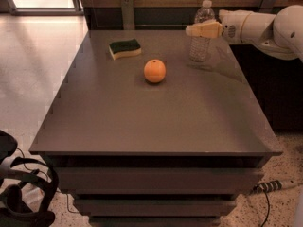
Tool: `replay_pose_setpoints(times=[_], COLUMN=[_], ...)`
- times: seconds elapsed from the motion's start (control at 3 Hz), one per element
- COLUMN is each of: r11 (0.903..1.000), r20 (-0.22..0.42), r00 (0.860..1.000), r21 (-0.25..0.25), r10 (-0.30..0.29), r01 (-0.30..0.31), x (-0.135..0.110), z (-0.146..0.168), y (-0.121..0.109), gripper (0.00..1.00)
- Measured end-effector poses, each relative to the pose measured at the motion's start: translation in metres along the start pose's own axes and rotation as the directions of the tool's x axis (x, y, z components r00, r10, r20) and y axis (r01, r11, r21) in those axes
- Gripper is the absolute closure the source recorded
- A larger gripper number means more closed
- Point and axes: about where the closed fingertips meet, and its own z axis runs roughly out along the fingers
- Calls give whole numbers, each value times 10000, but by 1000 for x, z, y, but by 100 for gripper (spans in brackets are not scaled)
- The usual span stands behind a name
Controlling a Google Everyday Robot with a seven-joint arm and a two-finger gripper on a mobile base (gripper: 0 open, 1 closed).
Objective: Pick water bottle
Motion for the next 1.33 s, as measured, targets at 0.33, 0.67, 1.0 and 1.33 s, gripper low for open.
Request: replay_pose_setpoints(times=[0.33, 0.67, 1.0, 1.33], r11=[10000, 10000, 9999, 9997], r20=[-4, -8, -12, -29], r00=[10000, 10000, 10000, 10000], r21=[-45, -91, -140, -235], r10=[8, 15, 23, 19], r01=[-8, -15, -23, -20], x=[0, 1, 1, 0], z=[3, 5, 8, 12], y=[2, 4, 6, 9], gripper=[35, 58, 83, 100])
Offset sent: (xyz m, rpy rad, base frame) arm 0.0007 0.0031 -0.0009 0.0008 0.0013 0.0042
